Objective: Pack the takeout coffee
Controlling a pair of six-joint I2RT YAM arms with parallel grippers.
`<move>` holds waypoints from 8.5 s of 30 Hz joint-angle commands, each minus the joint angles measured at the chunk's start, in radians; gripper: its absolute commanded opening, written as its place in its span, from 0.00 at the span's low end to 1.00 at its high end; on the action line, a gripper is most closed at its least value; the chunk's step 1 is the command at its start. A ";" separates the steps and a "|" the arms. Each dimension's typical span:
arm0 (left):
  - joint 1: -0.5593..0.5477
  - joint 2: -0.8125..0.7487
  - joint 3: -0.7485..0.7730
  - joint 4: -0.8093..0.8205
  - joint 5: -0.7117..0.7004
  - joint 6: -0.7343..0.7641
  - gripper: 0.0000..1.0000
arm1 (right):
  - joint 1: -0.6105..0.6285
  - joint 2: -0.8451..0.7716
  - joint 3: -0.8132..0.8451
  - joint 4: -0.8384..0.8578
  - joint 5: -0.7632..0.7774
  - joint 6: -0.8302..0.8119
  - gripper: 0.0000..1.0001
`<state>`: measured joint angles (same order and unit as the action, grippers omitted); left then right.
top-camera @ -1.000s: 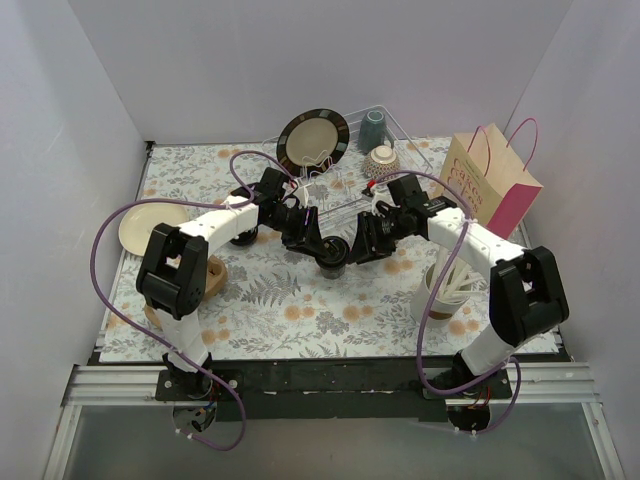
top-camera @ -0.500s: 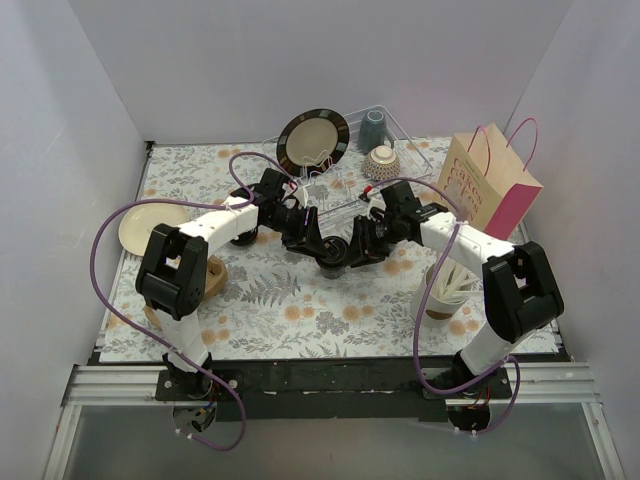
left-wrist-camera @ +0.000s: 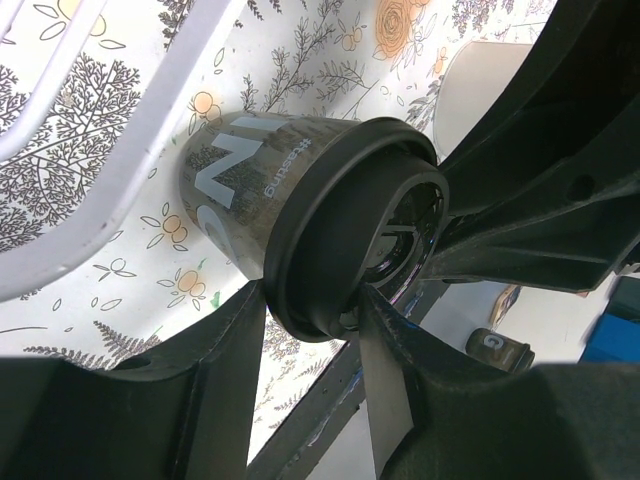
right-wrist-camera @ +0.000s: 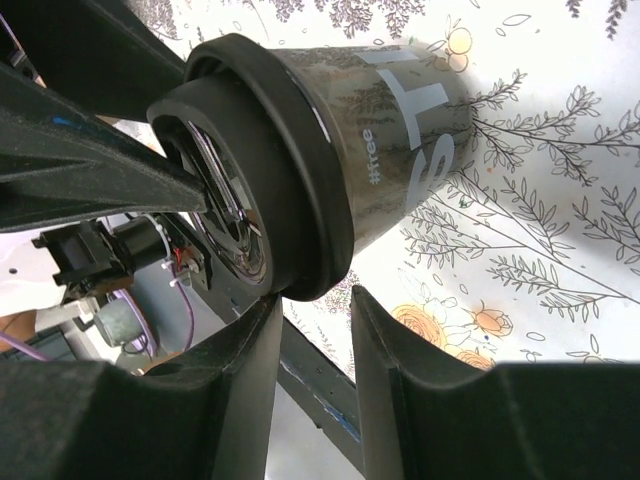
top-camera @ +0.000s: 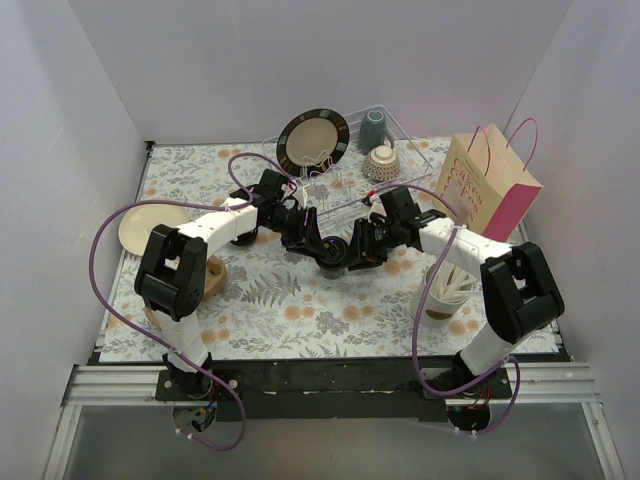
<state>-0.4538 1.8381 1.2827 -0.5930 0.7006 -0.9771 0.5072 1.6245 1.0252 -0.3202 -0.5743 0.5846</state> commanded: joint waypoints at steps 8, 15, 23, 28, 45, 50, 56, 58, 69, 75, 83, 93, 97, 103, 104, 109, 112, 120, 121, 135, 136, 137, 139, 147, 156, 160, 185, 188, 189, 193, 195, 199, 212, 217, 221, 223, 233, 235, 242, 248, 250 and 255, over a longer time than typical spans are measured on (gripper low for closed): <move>-0.011 0.128 -0.115 -0.136 -0.329 0.075 0.38 | 0.021 -0.005 -0.123 0.036 0.237 0.001 0.38; -0.011 0.138 -0.117 -0.129 -0.332 0.081 0.38 | 0.022 0.012 -0.129 0.030 0.274 -0.014 0.38; -0.011 0.132 -0.022 -0.180 -0.337 0.095 0.38 | 0.021 -0.064 0.130 -0.163 0.243 -0.124 0.46; -0.011 0.104 0.046 -0.206 -0.323 0.092 0.41 | 0.021 -0.083 0.203 -0.201 0.229 -0.132 0.52; -0.011 -0.008 0.086 -0.182 -0.201 0.040 0.61 | 0.022 0.103 0.383 -0.292 0.235 -0.292 0.57; -0.011 -0.011 0.102 -0.159 -0.150 0.015 0.64 | 0.022 0.115 0.386 -0.295 0.229 -0.301 0.57; -0.011 -0.023 0.118 -0.172 -0.148 0.009 0.66 | 0.021 0.113 0.380 -0.292 0.228 -0.292 0.54; -0.011 -0.028 0.112 -0.174 -0.151 0.012 0.66 | 0.021 0.109 0.375 -0.292 0.228 -0.282 0.53; -0.011 -0.027 0.050 -0.149 -0.170 0.025 0.63 | 0.021 0.095 0.322 -0.232 0.177 -0.246 0.46; -0.011 0.012 0.027 -0.133 -0.197 0.031 0.59 | 0.021 0.078 0.311 -0.224 0.183 -0.236 0.44; -0.011 0.046 0.007 -0.134 -0.236 0.040 0.56 | 0.005 -0.041 0.247 -0.194 0.234 -0.161 0.49; -0.011 0.084 0.017 -0.156 -0.256 0.064 0.55 | 0.004 -0.054 0.133 -0.102 0.174 -0.123 0.43; -0.011 0.093 0.020 -0.157 -0.254 0.067 0.55 | 0.005 -0.028 0.136 -0.097 0.166 -0.123 0.42; -0.011 0.105 0.014 -0.149 -0.248 0.067 0.55 | 0.004 -0.002 0.122 -0.095 0.183 -0.124 0.39; -0.011 0.108 0.012 -0.148 -0.248 0.067 0.54 | 0.004 -0.003 0.119 -0.097 0.186 -0.124 0.39; -0.011 0.118 0.009 -0.154 -0.254 0.074 0.54 | 0.004 -0.021 0.122 -0.097 0.186 -0.124 0.38; -0.011 0.121 0.013 -0.157 -0.256 0.078 0.54 | 0.001 -0.051 0.130 -0.103 0.208 -0.120 0.38; -0.011 0.135 0.020 -0.162 -0.256 0.080 0.54 | -0.004 -0.074 0.119 -0.120 0.257 -0.115 0.37; -0.011 0.135 0.020 -0.162 -0.257 0.080 0.54 | -0.006 -0.083 0.116 -0.117 0.258 -0.106 0.37; -0.011 0.147 0.017 -0.160 -0.251 0.081 0.53 | -0.006 -0.075 0.029 0.049 0.199 -0.009 0.33; -0.011 0.148 0.014 -0.159 -0.248 0.081 0.52 | -0.006 -0.071 0.015 0.058 0.197 -0.002 0.33; -0.011 0.151 0.012 -0.159 -0.247 0.081 0.52 | -0.006 -0.069 0.006 0.069 0.198 0.017 0.32; -0.011 0.156 0.007 -0.157 -0.243 0.083 0.51 | -0.006 -0.074 -0.039 0.133 0.195 0.041 0.31; -0.013 0.167 -0.016 -0.149 -0.242 0.084 0.48 | -0.004 -0.104 -0.210 0.347 0.174 0.173 0.26; -0.011 0.194 -0.025 -0.139 -0.243 0.074 0.44 | 0.002 -0.080 -0.260 0.322 0.241 0.158 0.22; -0.011 0.205 -0.033 -0.136 -0.256 0.068 0.44 | 0.008 -0.054 -0.270 0.270 0.292 0.129 0.22; -0.009 0.202 -0.031 -0.162 -0.355 0.058 0.40 | 0.083 -0.058 -0.264 0.175 0.386 0.098 0.21; -0.002 0.196 -0.013 -0.180 -0.388 0.058 0.38 | 0.105 -0.083 -0.243 0.165 0.357 0.133 0.20; 0.004 0.196 -0.005 -0.194 -0.409 0.060 0.37 | 0.112 -0.087 -0.241 0.165 0.350 0.142 0.21; 0.027 0.193 0.030 -0.206 -0.434 0.064 0.36 | 0.137 -0.113 -0.238 0.158 0.335 0.198 0.20; 0.038 0.193 0.046 -0.212 -0.435 0.064 0.36 | 0.140 -0.126 -0.238 0.158 0.341 0.214 0.20; 0.040 0.196 0.086 -0.220 -0.382 0.066 0.36 | 0.140 -0.143 -0.215 0.138 0.352 0.221 0.20; 0.040 0.179 0.067 -0.166 -0.308 0.158 0.37 | 0.116 -0.204 -0.074 0.073 0.433 0.118 0.31; 0.040 0.194 0.084 -0.174 -0.338 0.209 0.37 | 0.097 -0.170 -0.002 0.026 0.458 0.035 0.29; 0.040 0.199 0.087 -0.180 -0.346 0.222 0.37 | 0.071 -0.172 0.003 0.064 0.416 -0.002 0.29; 0.038 0.194 0.083 -0.171 -0.343 0.224 0.36 | 0.048 -0.160 0.007 0.079 0.374 -0.017 0.28; 0.037 0.208 0.079 -0.163 -0.346 0.241 0.36 | 0.011 -0.071 0.030 0.153 0.168 -0.063 0.29; 0.035 0.213 0.079 -0.163 -0.348 0.247 0.36 | 0.010 -0.077 0.016 0.182 0.153 -0.057 0.30; 0.032 0.224 0.092 -0.159 -0.362 0.267 0.36 | -0.002 -0.101 0.013 0.178 0.195 -0.045 0.31; 0.014 0.231 0.118 -0.152 -0.366 0.278 0.36 | -0.013 -0.103 0.018 0.191 0.172 -0.040 0.31; 0.010 0.234 0.124 -0.157 -0.366 0.279 0.36 | -0.015 -0.097 0.016 0.196 0.162 -0.040 0.31; 0.004 0.243 0.124 -0.159 -0.368 0.281 0.36 | -0.018 -0.081 0.012 0.205 0.157 -0.040 0.32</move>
<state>-0.4316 1.9499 1.4712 -0.7872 0.7364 -0.8059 0.4973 1.5539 1.0080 -0.1566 -0.3939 0.5461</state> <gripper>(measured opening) 0.384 0.315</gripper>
